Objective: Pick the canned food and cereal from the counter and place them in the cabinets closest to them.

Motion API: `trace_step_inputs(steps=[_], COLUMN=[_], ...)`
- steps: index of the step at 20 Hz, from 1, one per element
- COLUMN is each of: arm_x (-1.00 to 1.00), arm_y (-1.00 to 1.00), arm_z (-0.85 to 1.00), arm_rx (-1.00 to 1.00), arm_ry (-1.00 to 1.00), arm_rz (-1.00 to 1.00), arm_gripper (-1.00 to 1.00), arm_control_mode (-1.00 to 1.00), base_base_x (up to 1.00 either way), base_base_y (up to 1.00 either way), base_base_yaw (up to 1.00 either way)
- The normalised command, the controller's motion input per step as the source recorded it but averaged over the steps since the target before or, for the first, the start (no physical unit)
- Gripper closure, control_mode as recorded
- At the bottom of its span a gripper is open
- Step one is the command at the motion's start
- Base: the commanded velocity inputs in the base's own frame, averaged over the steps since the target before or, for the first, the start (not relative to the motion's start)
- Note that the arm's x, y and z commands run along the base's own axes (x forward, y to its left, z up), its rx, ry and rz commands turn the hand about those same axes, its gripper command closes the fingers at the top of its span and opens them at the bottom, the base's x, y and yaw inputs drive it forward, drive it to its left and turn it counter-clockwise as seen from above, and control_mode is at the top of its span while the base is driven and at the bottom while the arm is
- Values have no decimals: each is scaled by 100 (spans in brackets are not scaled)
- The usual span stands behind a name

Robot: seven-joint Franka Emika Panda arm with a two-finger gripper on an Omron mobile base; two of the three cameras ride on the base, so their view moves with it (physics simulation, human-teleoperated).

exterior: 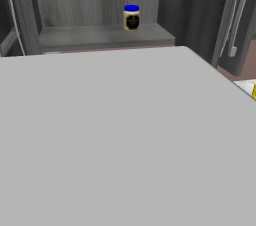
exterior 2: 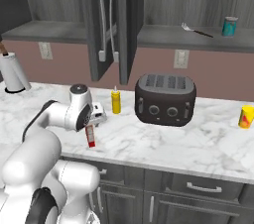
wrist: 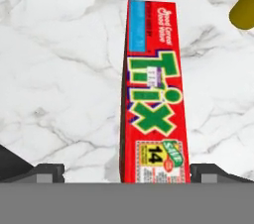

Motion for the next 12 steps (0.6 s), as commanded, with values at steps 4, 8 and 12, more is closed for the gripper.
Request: trace_step_inputs(steps=[4, 8, 12], arm_x=[31, 37, 32], arm_y=[0, 0, 0], arm_z=[-15, -9, -11], arm_rx=[0, 0, 0], arm_ry=[0, 1, 2], arm_rz=[0, 0, 0], arm_gripper=[-100, -100, 100], arm_control_mode=[-100, -100, -100], base_base_x=[0, 0, 0], base_base_y=[0, 0, 0], base_base_yaw=[0, 0, 0])
